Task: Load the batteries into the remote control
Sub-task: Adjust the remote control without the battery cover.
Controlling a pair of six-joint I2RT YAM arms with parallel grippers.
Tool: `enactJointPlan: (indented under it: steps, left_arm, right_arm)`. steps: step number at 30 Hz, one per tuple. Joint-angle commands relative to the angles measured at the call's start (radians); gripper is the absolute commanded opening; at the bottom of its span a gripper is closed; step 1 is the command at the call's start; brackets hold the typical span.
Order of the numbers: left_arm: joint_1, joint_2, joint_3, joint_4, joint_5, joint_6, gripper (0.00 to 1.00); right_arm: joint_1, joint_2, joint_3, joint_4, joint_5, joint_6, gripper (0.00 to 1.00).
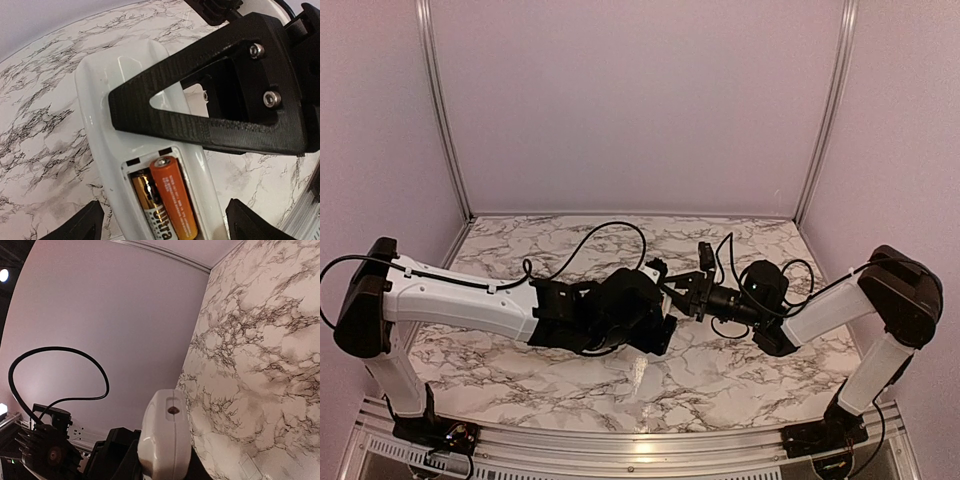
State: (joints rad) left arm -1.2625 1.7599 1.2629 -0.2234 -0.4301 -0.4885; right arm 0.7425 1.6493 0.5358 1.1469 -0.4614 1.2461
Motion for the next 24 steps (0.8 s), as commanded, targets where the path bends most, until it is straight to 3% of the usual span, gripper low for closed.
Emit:
enactJointPlan:
  steps: [1,10,14,24]
  left_arm:
    - [0.004,0.047,0.053,-0.113,-0.053,-0.022,0.86]
    - [0.037,-0.048,-0.067,-0.021,0.014,0.04,0.64]
    - [0.043,-0.068,-0.088,-0.019,0.03,0.088,0.48]
    - [0.043,-0.106,-0.135,-0.028,0.109,0.193,0.34]
  right_arm:
    - [0.011,-0.022,0.025,0.05,0.01,-0.004,0.0]
    - [0.011,-0.044,0.025,0.009,-0.013,-0.025,0.05]
    - [0.01,-0.048,0.023,-0.001,-0.025,-0.024,0.1]
    - [-0.002,-0.052,0.036,-0.055,-0.069,-0.035,0.21]
